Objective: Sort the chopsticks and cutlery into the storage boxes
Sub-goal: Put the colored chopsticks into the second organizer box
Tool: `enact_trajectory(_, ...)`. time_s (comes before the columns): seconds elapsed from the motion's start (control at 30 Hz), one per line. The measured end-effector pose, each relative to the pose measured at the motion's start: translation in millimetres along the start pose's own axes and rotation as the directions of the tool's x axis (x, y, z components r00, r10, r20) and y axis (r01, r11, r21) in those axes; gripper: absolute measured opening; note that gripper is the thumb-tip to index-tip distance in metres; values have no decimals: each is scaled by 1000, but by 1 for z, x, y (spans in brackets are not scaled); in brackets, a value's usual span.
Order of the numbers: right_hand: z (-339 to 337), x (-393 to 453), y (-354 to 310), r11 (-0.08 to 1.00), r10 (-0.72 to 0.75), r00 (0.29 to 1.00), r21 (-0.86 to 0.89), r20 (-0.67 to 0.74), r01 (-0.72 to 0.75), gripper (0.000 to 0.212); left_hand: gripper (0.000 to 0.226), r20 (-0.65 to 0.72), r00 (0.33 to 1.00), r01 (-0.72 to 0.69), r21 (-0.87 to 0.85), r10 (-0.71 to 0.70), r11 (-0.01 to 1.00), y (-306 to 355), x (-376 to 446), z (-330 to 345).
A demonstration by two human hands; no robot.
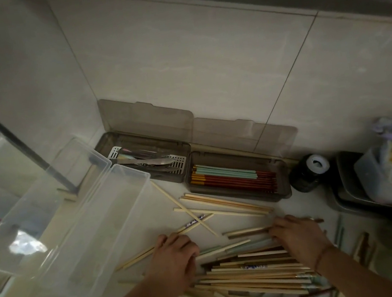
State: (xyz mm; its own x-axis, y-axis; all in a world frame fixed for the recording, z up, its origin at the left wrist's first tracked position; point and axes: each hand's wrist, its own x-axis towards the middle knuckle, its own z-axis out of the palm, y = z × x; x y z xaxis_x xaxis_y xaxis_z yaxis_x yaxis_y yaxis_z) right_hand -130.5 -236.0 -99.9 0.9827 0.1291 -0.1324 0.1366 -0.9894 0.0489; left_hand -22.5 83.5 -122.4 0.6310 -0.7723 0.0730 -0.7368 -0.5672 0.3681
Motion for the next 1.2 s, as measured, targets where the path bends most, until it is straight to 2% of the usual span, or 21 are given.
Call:
enact_trajectory(0.1,-1,-3,7,997,34,997,69,-70,-29,41,7,-5,1000,-11,-14,11,1000,1,0,0)
enact_trajectory(0.2,-18,0,15,991,44,982,135,-185,-19,12,10,9,999,-41,14,40,999,2,0,-1)
enact_trajectory(0.23,-27,4,16,988,53,974,156,-222,-19,9,10,10,999,-35,29,34,999,2,1,-2)
enact_trajectory(0.3,-46,19,20,973,121,949,223,-290,-56,21,11,8,1000,-2,63,2,998,1,1,-3)
enact_trajectory(0.37,-59,39,26,949,232,920,280,-315,-144,13,12,15,1000,5,111,-7,994,-2,0,-3)
enact_trajectory(0.47,-65,74,33,894,374,907,335,-194,-297,3,14,49,998,-41,192,32,980,-8,-3,0)
enact_trajectory(0.53,-64,96,32,884,390,914,323,-111,-338,5,17,57,997,-55,209,43,976,-10,-5,1)
enact_trajectory(0.7,-63,132,17,904,383,921,176,69,-389,15,8,29,998,-56,253,50,966,-7,-2,2)
enact_trajectory(0.83,-59,144,16,890,398,910,192,117,-414,15,19,69,997,-52,317,31,947,-3,-1,1)
enact_trajectory(0.97,-54,143,18,859,421,895,251,149,-446,16,18,112,993,-79,358,42,930,-5,-1,4)
enact_trajectory(1.03,-55,137,13,856,431,902,314,2,-410,17,18,116,992,-96,372,56,923,-5,0,5)
enact_trajectory(1.1,-62,124,-3,895,362,885,375,-294,-241,13,20,96,992,-111,374,81,921,-5,1,5)
enact_trajectory(1.13,-66,114,-18,922,280,865,367,-417,-122,12,21,78,992,-118,371,96,921,-5,2,3)
enact_trajectory(1.2,-70,92,-50,956,33,881,272,-471,110,12,20,38,992,-124,350,118,928,-6,4,-1)
